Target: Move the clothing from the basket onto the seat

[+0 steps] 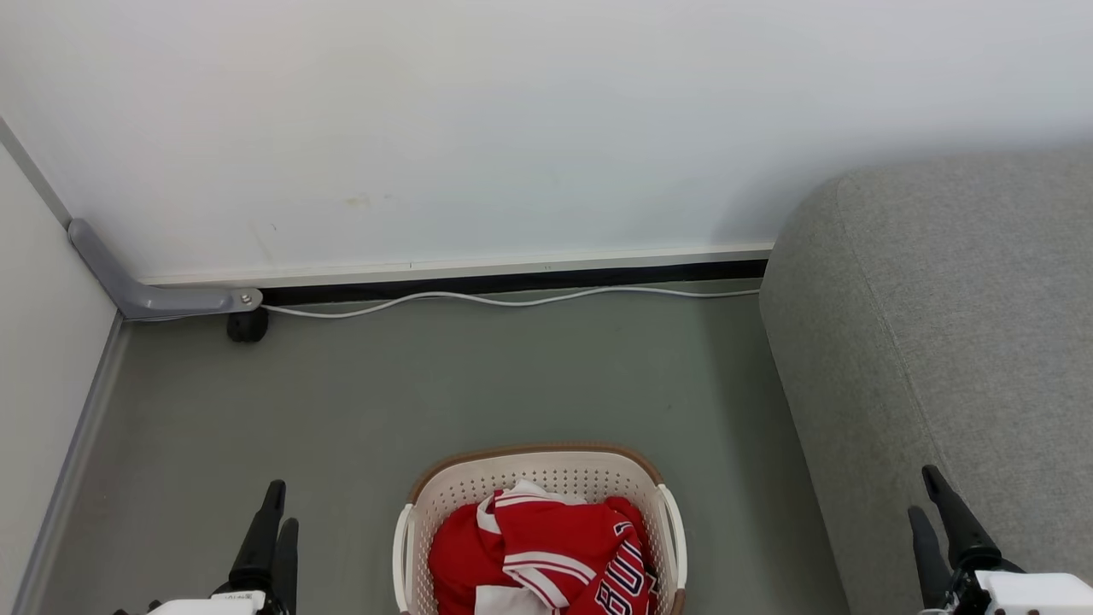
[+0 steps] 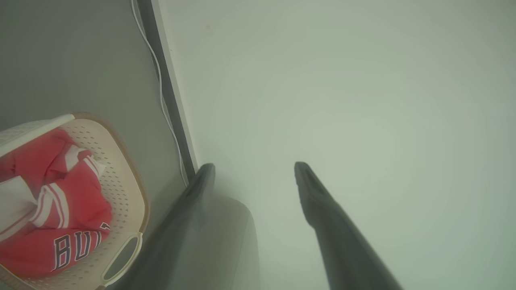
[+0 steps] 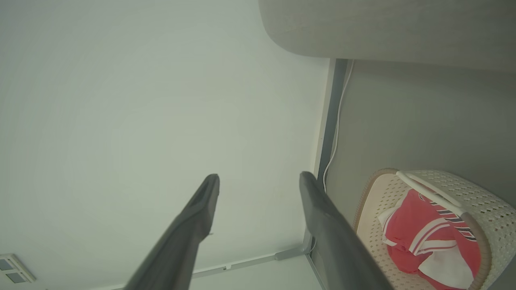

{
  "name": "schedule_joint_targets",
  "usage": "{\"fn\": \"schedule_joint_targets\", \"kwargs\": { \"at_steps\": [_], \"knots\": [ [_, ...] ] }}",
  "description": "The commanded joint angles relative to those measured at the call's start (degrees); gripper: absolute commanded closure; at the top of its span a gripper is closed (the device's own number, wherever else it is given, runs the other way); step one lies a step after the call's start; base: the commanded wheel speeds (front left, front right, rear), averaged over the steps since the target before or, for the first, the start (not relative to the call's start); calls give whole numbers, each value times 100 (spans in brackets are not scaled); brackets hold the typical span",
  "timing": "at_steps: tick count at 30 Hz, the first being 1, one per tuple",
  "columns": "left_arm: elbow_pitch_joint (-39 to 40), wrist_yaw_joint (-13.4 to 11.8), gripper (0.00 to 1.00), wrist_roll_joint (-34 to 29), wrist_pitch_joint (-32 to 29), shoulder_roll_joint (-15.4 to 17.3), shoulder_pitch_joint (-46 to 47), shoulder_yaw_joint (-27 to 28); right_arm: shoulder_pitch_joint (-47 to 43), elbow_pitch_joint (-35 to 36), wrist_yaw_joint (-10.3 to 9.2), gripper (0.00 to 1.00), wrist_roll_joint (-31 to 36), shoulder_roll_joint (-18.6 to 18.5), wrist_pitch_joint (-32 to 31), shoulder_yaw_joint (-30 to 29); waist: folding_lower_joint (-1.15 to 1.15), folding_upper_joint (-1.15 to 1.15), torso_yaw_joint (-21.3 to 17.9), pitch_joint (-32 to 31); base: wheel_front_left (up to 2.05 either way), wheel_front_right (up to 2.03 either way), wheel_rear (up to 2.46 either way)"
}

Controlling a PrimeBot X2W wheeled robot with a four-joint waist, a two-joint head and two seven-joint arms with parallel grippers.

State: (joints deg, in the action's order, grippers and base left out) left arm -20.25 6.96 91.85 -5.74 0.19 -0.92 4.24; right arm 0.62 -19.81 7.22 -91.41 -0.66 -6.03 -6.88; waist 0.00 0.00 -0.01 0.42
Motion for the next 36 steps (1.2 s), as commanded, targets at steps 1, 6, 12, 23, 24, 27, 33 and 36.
{"fn": "schedule_joint_targets", "kwargs": {
  "at_steps": [1, 6, 12, 23, 24, 27, 33, 36],
  "knots": [
    [151, 4, 0, -27, 65, 55, 255, -16, 230, 156, 18, 0, 17, -95, 25, 13, 11, 0, -2, -10, 0, 0, 0],
    [133, 6, 0, -92, 149, 64, 308, -46, 285, 170, 18, 0, 67, -128, 80, 81, 2, 0, -8, -21, 0, 0, 0],
    [120, 9, 0, -235, 250, 75, 398, -75, 383, 185, 19, 0, 149, -215, 204, 210, 0, 0, -14, -10, 0, 0, 0],
    [112, 13, 0, -799, 418, 93, 530, -105, 592, 142, 19, 0, 401, -442, 443, 560, 0, 0, -25, 6, 0, 0, 0],
    [110, 13, 0, -874, 435, 94, 543, -105, 616, 132, 20, 0, 444, -465, 462, 594, 0, 0, -27, 8, 0, 0, 0],
    [118, 15, 0, -1116, 485, 100, 580, -101, 689, 104, 20, 0, 600, -512, 513, 655, 0, 0, -33, 17, 0, 0, 0],
    [126, 17, 0, -1670, 586, 111, 650, -145, 813, 31, 20, 0, 1013, -590, 615, 774, 0, 0, -37, 29, 0, 0, 0],
    [124, 18, 0, -2015, 637, 116, 678, -161, 871, -21, 20, 0, 1249, -627, 665, 818, 0, 0, -40, 34, 0, 0, 0]
  ]
}}
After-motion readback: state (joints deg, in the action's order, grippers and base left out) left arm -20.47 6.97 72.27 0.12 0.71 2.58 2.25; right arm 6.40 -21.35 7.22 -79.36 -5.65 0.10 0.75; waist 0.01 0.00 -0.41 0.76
